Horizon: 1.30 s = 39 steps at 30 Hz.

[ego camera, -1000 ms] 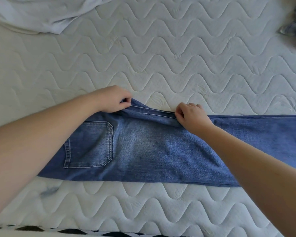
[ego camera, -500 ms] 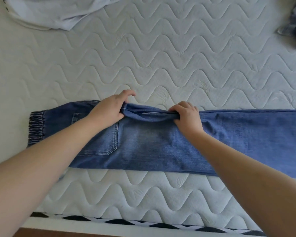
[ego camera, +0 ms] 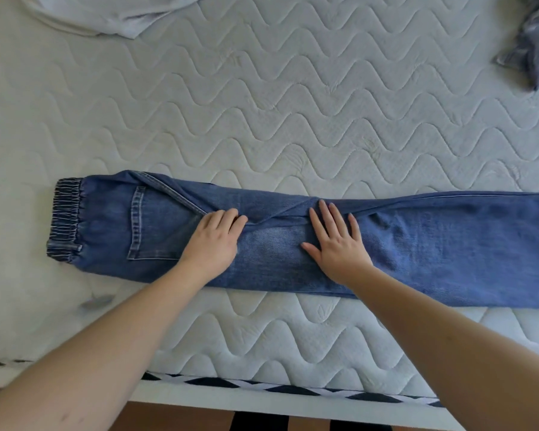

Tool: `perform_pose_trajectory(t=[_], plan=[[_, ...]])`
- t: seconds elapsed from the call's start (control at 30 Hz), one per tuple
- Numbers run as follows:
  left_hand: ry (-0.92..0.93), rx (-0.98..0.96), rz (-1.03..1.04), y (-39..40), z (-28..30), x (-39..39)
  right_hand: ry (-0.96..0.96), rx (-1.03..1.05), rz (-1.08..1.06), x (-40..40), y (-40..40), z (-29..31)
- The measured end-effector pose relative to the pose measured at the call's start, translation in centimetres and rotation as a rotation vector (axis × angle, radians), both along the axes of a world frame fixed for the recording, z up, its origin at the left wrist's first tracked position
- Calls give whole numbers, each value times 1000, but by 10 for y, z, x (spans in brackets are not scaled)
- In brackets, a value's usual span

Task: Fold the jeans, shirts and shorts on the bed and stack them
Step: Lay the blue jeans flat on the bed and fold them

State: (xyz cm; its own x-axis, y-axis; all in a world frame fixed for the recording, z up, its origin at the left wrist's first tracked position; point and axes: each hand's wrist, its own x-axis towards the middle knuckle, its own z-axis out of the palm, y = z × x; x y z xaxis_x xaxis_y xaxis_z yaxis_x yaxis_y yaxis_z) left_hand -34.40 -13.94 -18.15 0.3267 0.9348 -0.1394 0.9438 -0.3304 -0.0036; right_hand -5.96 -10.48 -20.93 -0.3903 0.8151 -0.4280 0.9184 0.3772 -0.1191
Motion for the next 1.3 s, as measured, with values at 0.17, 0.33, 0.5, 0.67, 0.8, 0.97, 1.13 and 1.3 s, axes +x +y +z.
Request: perform_pose_trajectory(t=[0.17, 0.33, 0.5, 0.67, 0.8, 0.97, 1.13, 1.3], plan=[[-20, -57, -12, -7, 3, -4, -21, -78, -38, -10, 2, 3], [-225, -288, 94, 24, 23, -9, 63, -39, -94, -17, 7, 16], [-291, -394, 190, 57, 30, -23, 292, 252, -320, -29, 9, 36], [-182, -177, 12, 61, 21, -21, 865, -429, -1390, -45, 23, 46], [-16, -232, -22, 49, 5, -21, 1250, -578, -1620, -45, 42, 39], [30, -215, -71, 45, -5, -22, 1377, -613, -1731, -46, 85, 34], [14, -168, -30, 43, -17, -14, 1409, -665, -1784, -24, 103, 29], [55, -191, 55, 40, -24, -15, 1367, -592, -1785, -5, 90, 25]])
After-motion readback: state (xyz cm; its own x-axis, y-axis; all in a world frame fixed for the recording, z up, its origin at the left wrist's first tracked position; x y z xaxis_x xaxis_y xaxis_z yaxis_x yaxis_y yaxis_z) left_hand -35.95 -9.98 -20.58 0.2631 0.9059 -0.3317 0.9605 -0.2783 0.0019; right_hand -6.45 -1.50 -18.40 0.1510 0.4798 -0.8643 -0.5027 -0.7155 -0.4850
